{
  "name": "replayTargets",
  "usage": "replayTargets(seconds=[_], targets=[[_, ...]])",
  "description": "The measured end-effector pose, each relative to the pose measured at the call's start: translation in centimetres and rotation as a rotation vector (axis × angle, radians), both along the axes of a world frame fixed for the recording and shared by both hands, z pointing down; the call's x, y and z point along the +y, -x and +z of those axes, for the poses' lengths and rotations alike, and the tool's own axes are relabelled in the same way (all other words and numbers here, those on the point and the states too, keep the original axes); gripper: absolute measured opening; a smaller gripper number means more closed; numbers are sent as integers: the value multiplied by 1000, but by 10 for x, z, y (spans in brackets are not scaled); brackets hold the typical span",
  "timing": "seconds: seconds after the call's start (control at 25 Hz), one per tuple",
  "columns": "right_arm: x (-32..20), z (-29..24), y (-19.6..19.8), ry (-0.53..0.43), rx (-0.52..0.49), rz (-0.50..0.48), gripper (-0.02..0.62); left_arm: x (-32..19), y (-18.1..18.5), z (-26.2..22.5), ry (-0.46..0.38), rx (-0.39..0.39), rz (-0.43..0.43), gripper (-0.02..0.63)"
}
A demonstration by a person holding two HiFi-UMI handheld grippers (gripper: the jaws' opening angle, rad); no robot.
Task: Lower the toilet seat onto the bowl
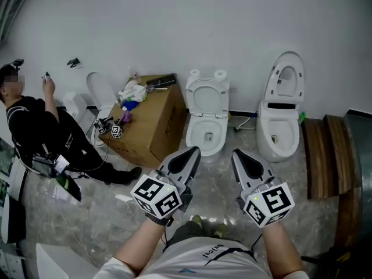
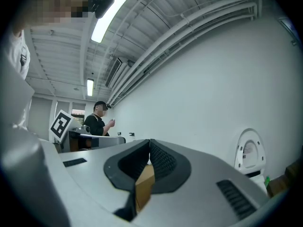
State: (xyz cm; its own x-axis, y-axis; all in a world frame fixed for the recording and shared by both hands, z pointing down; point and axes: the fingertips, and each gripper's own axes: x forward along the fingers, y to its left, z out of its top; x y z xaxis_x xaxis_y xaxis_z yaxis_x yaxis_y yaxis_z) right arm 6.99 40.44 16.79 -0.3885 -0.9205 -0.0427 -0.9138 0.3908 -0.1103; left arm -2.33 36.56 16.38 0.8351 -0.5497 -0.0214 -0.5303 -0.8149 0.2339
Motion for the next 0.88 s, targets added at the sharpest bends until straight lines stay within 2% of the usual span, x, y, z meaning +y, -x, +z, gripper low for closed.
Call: replayTargets(seconds=[0.16, 0.44, 0.88], targets=[[-7, -3, -11, -15, -11, 12, 15, -7, -13, -4, -45, -16, 14, 9], [-54, 9, -15, 20, 7, 4, 15, -55, -27, 10, -22, -16, 11, 9], [-211, 37, -4, 66, 45, 24, 15, -212, -31, 34, -45, -34, 28, 9]])
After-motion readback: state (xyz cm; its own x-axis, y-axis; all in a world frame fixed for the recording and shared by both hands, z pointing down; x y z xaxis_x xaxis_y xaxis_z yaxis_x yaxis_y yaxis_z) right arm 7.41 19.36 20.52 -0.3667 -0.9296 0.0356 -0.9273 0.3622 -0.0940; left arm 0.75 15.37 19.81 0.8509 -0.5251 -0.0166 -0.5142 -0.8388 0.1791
